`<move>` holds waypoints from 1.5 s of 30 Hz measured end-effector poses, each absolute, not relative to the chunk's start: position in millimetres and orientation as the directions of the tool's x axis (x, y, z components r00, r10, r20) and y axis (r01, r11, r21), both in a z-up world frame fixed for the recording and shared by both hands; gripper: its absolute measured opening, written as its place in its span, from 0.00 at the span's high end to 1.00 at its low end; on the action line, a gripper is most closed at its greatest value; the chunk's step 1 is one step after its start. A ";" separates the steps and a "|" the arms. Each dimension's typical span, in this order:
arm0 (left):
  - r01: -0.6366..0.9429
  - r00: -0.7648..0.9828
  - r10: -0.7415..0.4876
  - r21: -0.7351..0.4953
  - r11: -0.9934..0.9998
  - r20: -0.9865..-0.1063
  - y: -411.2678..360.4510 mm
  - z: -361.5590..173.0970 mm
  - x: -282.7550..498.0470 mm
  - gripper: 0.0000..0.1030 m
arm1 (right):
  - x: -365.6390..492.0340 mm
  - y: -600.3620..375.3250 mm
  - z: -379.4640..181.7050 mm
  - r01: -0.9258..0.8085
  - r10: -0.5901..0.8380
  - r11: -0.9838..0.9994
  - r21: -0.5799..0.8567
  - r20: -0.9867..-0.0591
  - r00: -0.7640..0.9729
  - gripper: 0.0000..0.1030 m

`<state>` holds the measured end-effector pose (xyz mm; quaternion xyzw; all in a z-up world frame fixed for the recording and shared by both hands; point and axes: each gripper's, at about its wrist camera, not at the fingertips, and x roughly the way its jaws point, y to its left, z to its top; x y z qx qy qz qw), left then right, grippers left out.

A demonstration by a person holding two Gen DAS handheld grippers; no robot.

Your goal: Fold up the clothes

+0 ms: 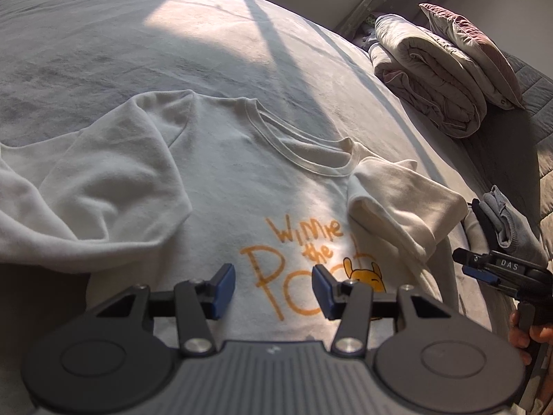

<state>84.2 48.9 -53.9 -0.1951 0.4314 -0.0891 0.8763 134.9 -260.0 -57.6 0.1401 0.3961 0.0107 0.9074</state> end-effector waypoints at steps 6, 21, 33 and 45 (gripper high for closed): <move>-0.008 0.607 -0.329 -0.420 0.908 -0.724 49.2 -54.3 85.3 0.51 | 149.2 -275.2 -88.8 0.204 0.391 0.735 0.646 -0.650 0.652 0.52; -0.013 0.608 -0.336 -0.433 0.901 -0.719 46.9 -55.3 80.6 0.51 | 132.0 -252.2 -74.6 0.286 0.198 0.672 0.683 -0.538 0.819 0.93; 0.065 0.595 -0.410 -0.467 0.882 -0.691 30.3 -52.4 78.4 0.57 | 87.9 -277.7 5.5 0.275 -0.127 0.882 0.384 -0.368 0.921 0.94; 0.230 0.639 -0.532 -0.523 0.821 -0.555 -84.9 -50.5 155.2 0.81 | 112.1 -311.7 51.4 0.188 -0.134 0.954 0.233 -0.226 0.965 0.94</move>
